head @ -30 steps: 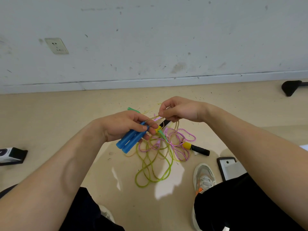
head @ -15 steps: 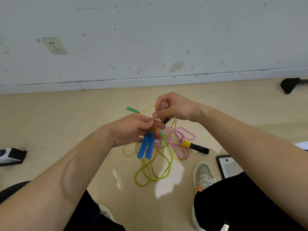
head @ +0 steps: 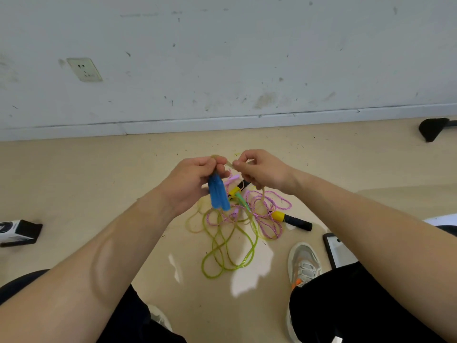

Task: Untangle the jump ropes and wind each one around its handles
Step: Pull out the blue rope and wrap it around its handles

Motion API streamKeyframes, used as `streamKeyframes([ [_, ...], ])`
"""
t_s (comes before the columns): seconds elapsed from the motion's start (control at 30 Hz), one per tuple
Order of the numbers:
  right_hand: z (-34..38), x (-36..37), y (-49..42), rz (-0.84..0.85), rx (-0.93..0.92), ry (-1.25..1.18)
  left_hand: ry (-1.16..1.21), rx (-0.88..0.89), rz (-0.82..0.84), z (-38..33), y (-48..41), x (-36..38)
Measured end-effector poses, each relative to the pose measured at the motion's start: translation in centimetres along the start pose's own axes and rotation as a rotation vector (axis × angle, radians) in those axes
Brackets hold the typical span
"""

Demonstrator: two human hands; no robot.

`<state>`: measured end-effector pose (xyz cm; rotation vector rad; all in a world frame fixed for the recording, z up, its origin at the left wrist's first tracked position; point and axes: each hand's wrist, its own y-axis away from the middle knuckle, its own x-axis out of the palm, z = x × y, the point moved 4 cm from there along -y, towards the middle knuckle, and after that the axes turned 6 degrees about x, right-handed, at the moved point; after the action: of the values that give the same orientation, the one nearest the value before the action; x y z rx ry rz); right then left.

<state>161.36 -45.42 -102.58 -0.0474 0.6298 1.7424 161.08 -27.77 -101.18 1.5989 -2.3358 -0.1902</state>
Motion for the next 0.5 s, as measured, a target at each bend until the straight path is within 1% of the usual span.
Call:
streamKeyframes([
  [0.1, 0.3, 2.1, 0.3, 0.034, 0.024, 0.016, -0.024, 0.035, -0.125, 0.7, -0.4, -0.5],
  [0.23, 0.8, 3.6, 0.6, 0.011, 0.025, -0.004, -0.105, 0.097, -0.228, 1.2, -0.4, -0.7],
  [0.37, 1.1, 3.8, 1.2, 0.052, 0.103, -0.161, -0.161, 0.179, -0.313, 1.2, -0.3, -1.1],
  [0.5, 1.6, 4.0, 1.9, 0.114, 0.151, -0.334, -0.154, 0.197, -0.353, 1.1, -0.3, -1.4],
])
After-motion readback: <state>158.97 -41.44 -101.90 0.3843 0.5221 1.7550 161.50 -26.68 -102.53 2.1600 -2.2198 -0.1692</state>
